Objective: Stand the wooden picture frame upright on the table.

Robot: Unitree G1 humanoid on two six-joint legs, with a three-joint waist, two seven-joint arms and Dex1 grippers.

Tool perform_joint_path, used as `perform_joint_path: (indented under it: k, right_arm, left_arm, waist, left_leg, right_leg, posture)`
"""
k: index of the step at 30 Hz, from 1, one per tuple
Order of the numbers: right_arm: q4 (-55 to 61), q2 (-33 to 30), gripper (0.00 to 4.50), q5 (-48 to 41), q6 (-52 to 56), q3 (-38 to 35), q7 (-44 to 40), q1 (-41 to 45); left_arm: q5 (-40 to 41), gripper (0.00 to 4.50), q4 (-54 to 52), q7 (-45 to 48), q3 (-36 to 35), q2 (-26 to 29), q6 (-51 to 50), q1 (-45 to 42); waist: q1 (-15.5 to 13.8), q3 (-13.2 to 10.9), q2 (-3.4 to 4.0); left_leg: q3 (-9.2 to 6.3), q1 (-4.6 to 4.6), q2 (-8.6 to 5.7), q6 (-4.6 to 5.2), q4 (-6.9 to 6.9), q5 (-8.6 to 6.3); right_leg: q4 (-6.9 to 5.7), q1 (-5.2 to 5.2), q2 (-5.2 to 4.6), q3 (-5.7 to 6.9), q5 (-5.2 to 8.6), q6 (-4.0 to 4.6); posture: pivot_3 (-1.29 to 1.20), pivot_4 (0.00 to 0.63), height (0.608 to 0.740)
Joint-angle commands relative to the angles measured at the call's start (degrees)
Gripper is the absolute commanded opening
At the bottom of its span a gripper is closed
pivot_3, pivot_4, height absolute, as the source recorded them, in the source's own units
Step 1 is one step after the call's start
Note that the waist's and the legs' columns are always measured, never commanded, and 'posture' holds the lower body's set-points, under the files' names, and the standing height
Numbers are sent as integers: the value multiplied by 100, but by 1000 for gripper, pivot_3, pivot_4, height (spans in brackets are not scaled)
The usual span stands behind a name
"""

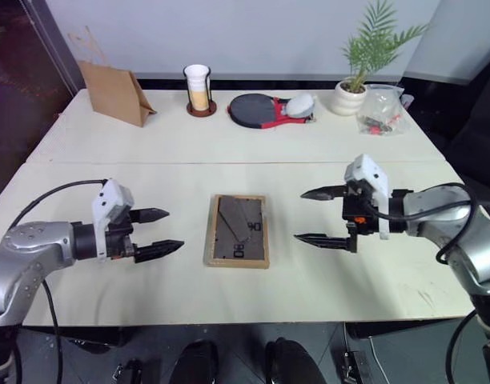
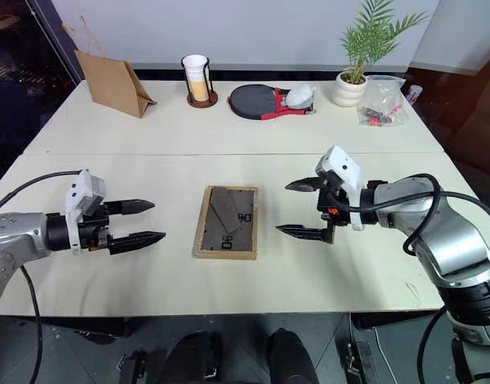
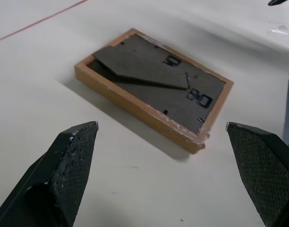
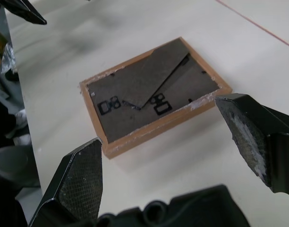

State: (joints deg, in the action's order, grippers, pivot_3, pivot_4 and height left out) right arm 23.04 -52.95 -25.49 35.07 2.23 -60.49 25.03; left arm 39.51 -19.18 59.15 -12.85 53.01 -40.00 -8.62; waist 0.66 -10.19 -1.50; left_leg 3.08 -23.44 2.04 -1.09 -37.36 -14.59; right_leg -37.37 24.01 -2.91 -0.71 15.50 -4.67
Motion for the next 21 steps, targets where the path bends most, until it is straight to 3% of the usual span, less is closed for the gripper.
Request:
perform_joint_path:
  k: [1, 9, 15, 21]
  right_arm:
    - [85, -174, 4456, -61, -32, -251, -92, -104]
    - [81, -312, 4456, -111, 219, -442, 12, -243]
    - [63, -197, 4456, -82, 241, -389, 170, -266]
    - [-63, 4, 4456, 64, 80, -192, 308, -165]
  left_arm:
    - [173, 4500, -315, -28, -143, 27, -54, -33]
    - [252, 4500, -318, -65, 31, -56, -172, -202]
    - [36, 4500, -73, 188, 106, 113, -16, -235]
    - [-153, 4500, -26, -33, 160, -69, 152, -262]
  waist:
    - [1, 0, 0]
    - [8, 0, 0]
    - [8, 0, 0]
    - [5, 0, -1]
  left_leg:
    - [0, 0, 0, 0, 0, 0]
    - [0, 1, 0, 0, -1, 0]
    - [1, 1, -6, 0, 0, 0]
    - [1, 1, -5, 0, -1, 0]
  right_leg:
    - [0, 0, 0, 0, 0, 0]
    - [-1, 0, 2, -1, 0, 0]
    - [-1, 1, 5, -1, 0, 0]
    - [-1, 0, 4, -2, 0, 0]
  posture:
    - [0, 150, 740]
    - [0, 150, 740]
    - [0, 150, 740]
    - [0, 150, 740]
